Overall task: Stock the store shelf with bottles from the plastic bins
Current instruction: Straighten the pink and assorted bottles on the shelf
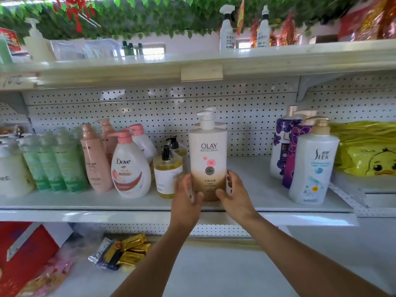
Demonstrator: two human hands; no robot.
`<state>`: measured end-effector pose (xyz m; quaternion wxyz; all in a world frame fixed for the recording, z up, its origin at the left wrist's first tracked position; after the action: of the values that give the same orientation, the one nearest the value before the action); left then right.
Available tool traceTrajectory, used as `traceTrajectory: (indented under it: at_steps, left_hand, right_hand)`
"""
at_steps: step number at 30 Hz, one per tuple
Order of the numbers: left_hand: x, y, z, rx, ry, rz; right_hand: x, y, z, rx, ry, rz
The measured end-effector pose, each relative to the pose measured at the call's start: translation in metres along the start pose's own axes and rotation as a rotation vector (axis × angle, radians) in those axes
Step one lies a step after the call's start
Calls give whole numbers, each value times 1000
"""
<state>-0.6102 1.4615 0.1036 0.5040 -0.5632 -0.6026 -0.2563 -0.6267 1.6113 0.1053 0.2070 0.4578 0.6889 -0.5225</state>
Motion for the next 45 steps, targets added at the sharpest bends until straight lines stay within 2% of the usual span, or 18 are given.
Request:
traceTrajectory:
  at_steps: [2, 5, 11, 15, 17, 21, 27, 37, 45]
  left_hand:
    - [7, 11, 4, 127, -23, 41]
    - [28, 29, 23, 132, 16, 142]
    - [69, 53, 83, -107, 54, 221]
    - [86, 62, 120, -312, 53, 150]
    - [95, 62, 135, -386, 54, 96]
    - [115, 58, 161, -525, 53, 8]
    - [120, 52, 175, -659, 85, -39]
    - [70, 26, 121, -476, 163, -43]
    - [46, 11, 84, -427, 180, -10]
  right_hand:
    - [1, 7, -16, 58, 41, -44]
    - [0, 17, -42, 180, 101, -136]
    - [5, 33, -104, 456, 203, -264]
    - [20, 43, -151, 630, 252, -203]
    - [31, 43, -173, 612, 196, -109]
    - [42, 38, -196, 424, 19, 56]
    - [56, 33, -193, 325, 85, 98]
    - [49, 18, -125, 214, 134, 32]
    - [35, 8, -80, 196, 184, 39]
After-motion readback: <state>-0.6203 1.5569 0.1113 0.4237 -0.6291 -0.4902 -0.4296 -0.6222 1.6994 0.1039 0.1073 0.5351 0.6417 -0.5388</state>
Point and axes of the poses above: each hand's wrist, its own y-axis away from the middle knuckle, its own z-axis out of the palm, x = y × z, the point moved 1 cm from there along -y, towards the middle knuckle, and after that the axes turned 14 degrees about -z, right-handed, at the moved point
